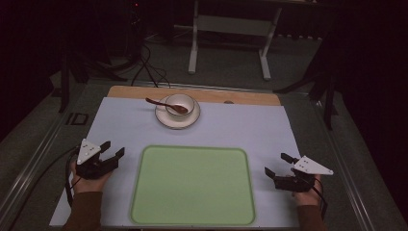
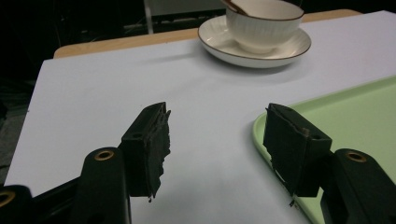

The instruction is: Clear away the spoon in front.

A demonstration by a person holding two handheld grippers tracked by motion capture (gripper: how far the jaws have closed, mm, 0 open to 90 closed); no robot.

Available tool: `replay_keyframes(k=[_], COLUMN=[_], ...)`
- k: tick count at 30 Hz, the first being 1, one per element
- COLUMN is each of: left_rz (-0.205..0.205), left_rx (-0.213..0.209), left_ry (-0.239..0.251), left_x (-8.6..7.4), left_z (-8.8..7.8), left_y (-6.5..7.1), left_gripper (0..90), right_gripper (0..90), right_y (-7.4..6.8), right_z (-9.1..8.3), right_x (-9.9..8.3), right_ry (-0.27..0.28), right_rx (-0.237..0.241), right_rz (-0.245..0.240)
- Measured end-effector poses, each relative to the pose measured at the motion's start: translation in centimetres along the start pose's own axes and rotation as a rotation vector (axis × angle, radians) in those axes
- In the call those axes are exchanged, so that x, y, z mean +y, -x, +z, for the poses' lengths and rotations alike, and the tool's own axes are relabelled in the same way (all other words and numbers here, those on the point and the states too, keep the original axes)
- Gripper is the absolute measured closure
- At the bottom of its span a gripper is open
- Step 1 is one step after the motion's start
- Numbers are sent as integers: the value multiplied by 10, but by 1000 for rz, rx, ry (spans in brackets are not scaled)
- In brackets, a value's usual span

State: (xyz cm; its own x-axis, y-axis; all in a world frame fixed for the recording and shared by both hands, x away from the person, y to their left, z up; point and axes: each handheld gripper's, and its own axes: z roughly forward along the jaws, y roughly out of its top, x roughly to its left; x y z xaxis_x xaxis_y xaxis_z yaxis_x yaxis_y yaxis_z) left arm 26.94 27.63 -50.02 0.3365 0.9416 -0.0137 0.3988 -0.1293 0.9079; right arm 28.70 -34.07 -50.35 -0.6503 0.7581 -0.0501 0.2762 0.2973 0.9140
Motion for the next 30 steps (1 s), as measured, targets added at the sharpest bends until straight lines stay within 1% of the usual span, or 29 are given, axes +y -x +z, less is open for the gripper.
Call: replay_keyframes(k=[1, 5, 10, 16, 21, 25, 26, 30], left_rz=[-5, -8, 0, 0, -8, -13, -5, -2], left_rx=[-2, -1, 6, 1, -10, -16, -17, -35], left_ry=[7, 1, -5, -13, -6, -2, -1, 12], left_x=[0, 1, 2, 1, 3, 7, 9, 17], left_z=[-1, 0, 1, 1, 0, -1, -1, -1], left_y=[0, 0, 0, 0, 1, 4, 5, 8], left_gripper=[402, 403, 403, 403, 392, 387, 386, 383], right_gripper=[128, 128, 129, 129, 129, 129, 129, 129], right_y=[0, 0, 0, 1, 1, 1, 1, 1], right_z=[1, 0, 0, 1, 0, 0, -1, -1], right_x=[0, 0, 0, 0, 0, 0, 0, 0], right_ry=[-4, -3, -5, -14, -9, -4, -4, 2], right_rx=[-1, -3, -5, -6, -9, -9, -11, -16], right_rz=[-1, -2, -3, -9, -6, -6, -5, -4])
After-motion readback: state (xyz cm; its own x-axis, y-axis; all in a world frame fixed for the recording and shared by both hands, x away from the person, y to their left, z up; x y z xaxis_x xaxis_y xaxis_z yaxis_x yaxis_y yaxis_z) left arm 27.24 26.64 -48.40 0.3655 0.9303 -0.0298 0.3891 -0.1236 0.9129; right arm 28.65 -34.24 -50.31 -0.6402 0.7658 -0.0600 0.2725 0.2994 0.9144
